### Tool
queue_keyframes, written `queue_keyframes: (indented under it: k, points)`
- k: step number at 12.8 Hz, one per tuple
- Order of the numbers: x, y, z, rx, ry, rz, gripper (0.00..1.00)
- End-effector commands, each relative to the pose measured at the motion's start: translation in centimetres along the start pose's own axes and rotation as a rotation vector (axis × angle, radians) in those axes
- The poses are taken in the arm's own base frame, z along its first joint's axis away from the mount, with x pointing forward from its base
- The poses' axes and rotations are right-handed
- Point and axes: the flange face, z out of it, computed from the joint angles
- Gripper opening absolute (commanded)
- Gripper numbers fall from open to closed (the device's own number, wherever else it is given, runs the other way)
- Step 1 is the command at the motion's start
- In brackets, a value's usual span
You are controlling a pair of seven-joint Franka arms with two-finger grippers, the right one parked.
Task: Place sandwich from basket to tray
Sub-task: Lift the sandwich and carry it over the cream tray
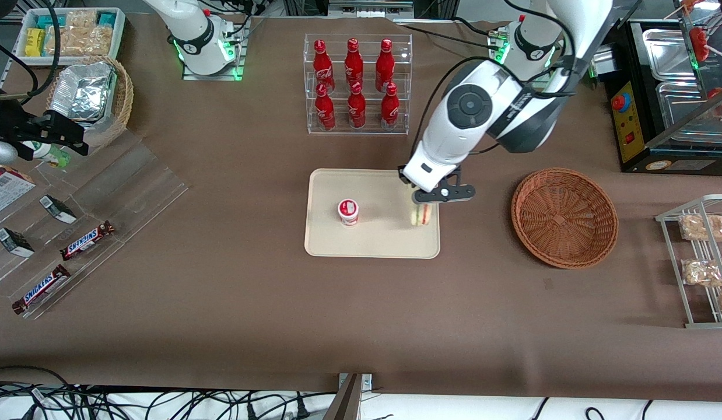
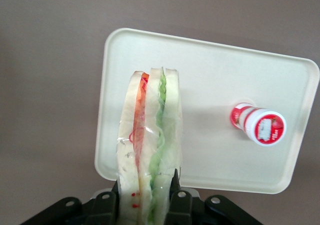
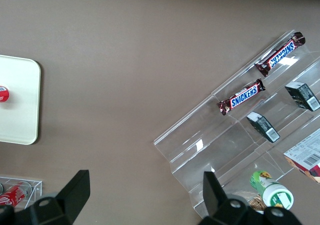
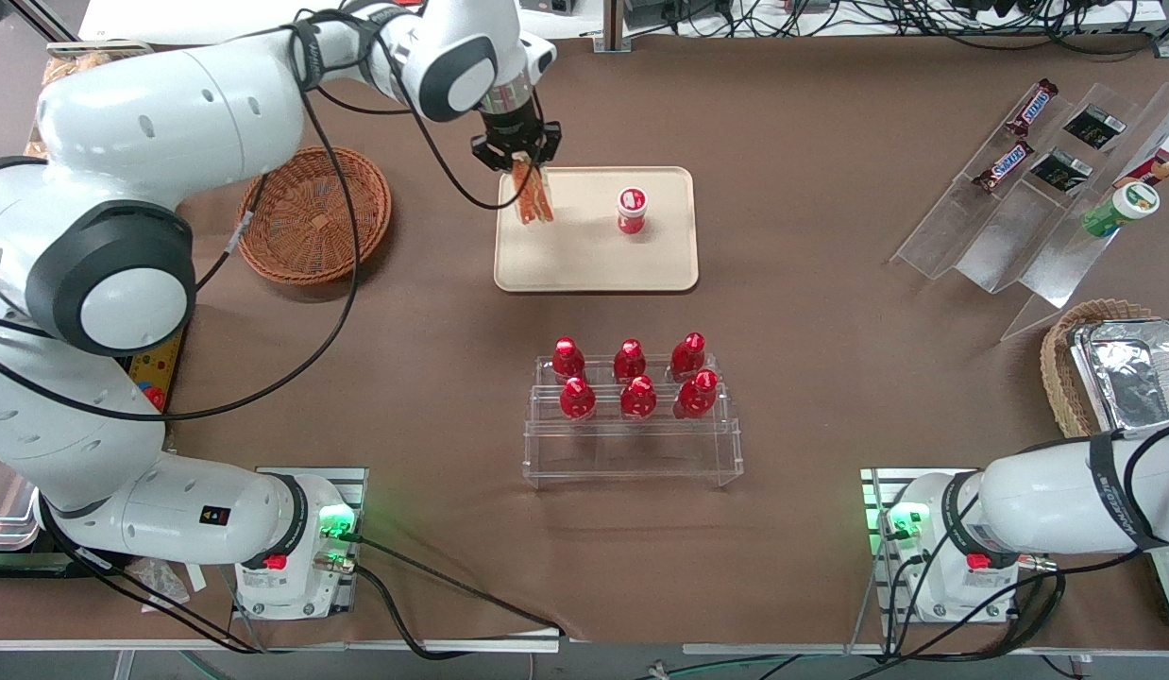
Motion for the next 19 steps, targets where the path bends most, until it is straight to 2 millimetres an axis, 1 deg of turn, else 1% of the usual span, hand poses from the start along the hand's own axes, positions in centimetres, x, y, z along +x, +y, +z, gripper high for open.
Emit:
queue_keyframes:
  k: [1, 4, 6, 7, 8, 9, 11, 12, 13, 14, 16, 19]
  points:
    - [-0.7, 1.4, 1.6, 0.025, 0.065, -0.012, 0.35]
    - [-1.9, 1.0, 5.1, 0.004, 0.144, -0.022, 0.34]
    - [-3.3, 1.3, 6.6, 0.02, 0.187, 0.004, 0.34]
    - [-3.6, 1.4, 7.1, 0.033, 0.193, 0.021, 0.34]
    - [-4.0, 1.6, 8.2, 0.046, 0.191, 0.042, 0.34]
    - [-4.8, 2.2, 9.0, 0.053, 0.192, 0.059, 0.34]
    - [-5.0, 2.3, 10.0, 0.074, 0.212, 0.074, 0.34]
    - [-5.0, 2.3, 10.7, 0.085, 0.223, 0.074, 0.34]
    - [-5.6, 2.7, 11.6, 0.1, 0.237, 0.088, 0.34]
    - [-5.7, 2.6, 12.3, 0.112, 0.252, 0.082, 0.34]
    - [-5.8, 2.5, 13.2, 0.124, 0.267, 0.072, 0.34]
    - [-5.8, 2.4, 13.4, 0.129, 0.269, 0.075, 0.34]
